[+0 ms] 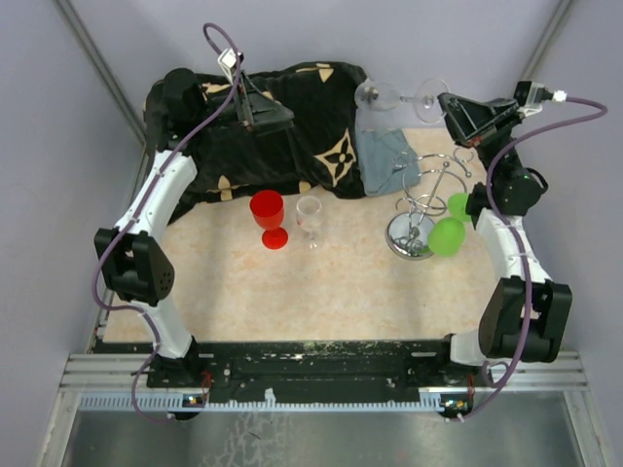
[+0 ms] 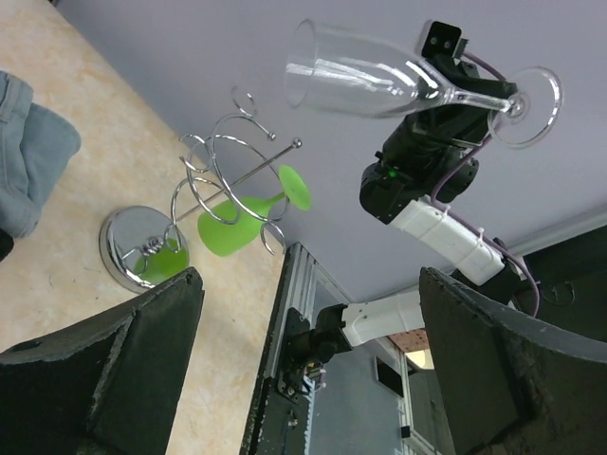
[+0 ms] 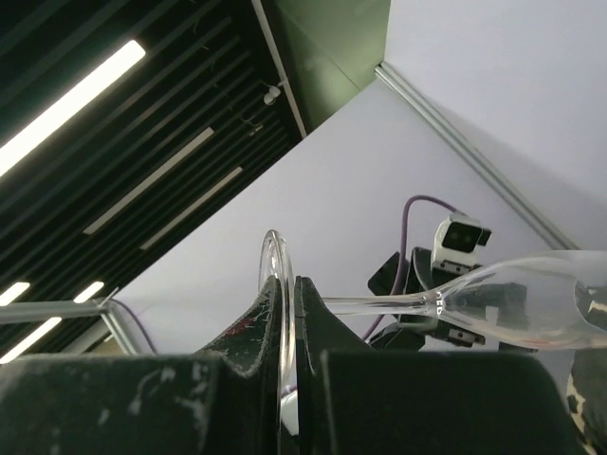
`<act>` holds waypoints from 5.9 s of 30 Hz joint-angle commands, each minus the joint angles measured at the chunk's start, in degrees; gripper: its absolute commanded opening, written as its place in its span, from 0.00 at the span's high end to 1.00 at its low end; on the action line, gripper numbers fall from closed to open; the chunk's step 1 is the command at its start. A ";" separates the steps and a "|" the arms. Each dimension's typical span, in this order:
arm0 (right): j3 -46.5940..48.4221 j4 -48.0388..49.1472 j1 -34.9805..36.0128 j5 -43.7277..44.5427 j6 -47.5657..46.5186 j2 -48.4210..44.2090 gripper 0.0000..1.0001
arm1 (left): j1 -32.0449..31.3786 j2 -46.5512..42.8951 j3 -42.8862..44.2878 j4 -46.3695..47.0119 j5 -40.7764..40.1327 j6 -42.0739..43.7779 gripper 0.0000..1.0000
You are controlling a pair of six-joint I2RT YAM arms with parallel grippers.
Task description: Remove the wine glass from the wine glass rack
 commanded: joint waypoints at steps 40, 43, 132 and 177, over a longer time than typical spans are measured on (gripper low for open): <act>-3.04 16.68 16.93 8.46 1.58 0.12 1.00 | -7.24 3.32 2.57 24.81 6.41 -12.82 0.00; -2.47 16.70 17.96 8.57 1.40 0.03 1.00 | -7.26 2.68 1.74 24.53 6.50 -12.49 0.00; 25.03 -79.79 12.50 -1.66 -58.48 -10.25 0.13 | 12.41 -29.86 2.60 -56.38 -22.75 51.15 1.00; 25.74 -105.90 12.28 21.02 -71.29 -11.91 0.08 | -6.41 -23.60 -10.37 -85.75 -51.07 72.89 1.00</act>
